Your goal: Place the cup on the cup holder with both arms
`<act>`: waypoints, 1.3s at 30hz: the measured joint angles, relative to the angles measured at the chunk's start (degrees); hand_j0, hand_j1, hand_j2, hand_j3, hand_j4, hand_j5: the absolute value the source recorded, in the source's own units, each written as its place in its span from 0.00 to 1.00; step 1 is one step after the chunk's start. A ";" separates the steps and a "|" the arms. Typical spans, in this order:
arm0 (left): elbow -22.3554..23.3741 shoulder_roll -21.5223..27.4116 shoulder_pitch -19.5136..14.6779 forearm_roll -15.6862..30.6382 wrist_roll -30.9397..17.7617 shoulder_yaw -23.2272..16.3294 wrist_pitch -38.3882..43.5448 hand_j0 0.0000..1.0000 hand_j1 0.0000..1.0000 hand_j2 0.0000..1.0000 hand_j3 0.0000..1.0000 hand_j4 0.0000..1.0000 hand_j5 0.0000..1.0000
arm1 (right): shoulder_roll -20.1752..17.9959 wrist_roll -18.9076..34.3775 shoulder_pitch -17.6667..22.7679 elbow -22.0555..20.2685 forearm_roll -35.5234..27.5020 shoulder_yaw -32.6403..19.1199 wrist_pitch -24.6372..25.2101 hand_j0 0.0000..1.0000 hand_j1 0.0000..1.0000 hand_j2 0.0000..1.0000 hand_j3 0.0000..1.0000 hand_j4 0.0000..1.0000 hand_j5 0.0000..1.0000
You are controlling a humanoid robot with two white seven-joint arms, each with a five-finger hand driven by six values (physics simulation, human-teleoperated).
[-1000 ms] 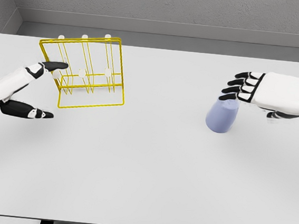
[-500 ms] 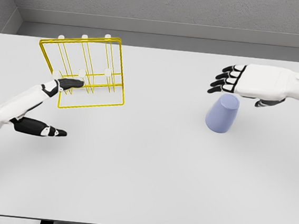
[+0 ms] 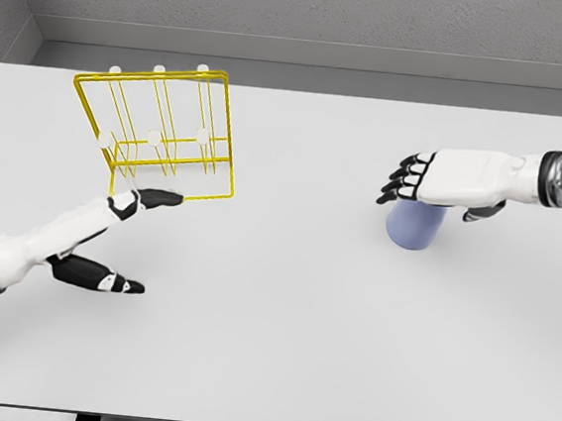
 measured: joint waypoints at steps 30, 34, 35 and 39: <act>-2.54 5.22 -0.53 21.21 1.76 -10.75 0.03 1.00 1.00 1.00 1.00 1.00 1.00 | 4.01 0.36 -0.44 5.54 1.71 1.65 0.01 0.78 0.78 0.78 0.78 0.78 0.78; -2.83 5.33 -0.70 23.42 1.80 -10.89 0.04 1.00 1.00 1.00 1.00 1.00 1.00 | 3.93 0.64 -0.44 5.51 1.61 1.55 0.30 0.75 0.75 0.75 0.75 0.75 0.75; -2.86 5.26 -0.70 23.84 1.79 -10.88 0.04 1.00 1.00 1.00 1.00 1.00 1.00 | 3.93 0.61 -0.44 5.51 1.53 1.56 0.43 0.75 0.75 0.75 0.75 0.75 0.75; -2.99 5.11 -0.70 24.75 1.78 -10.92 0.04 1.00 1.00 1.00 1.00 1.00 1.00 | 3.91 0.48 -0.44 5.52 1.53 1.56 0.70 0.69 0.69 0.69 0.69 0.69 0.69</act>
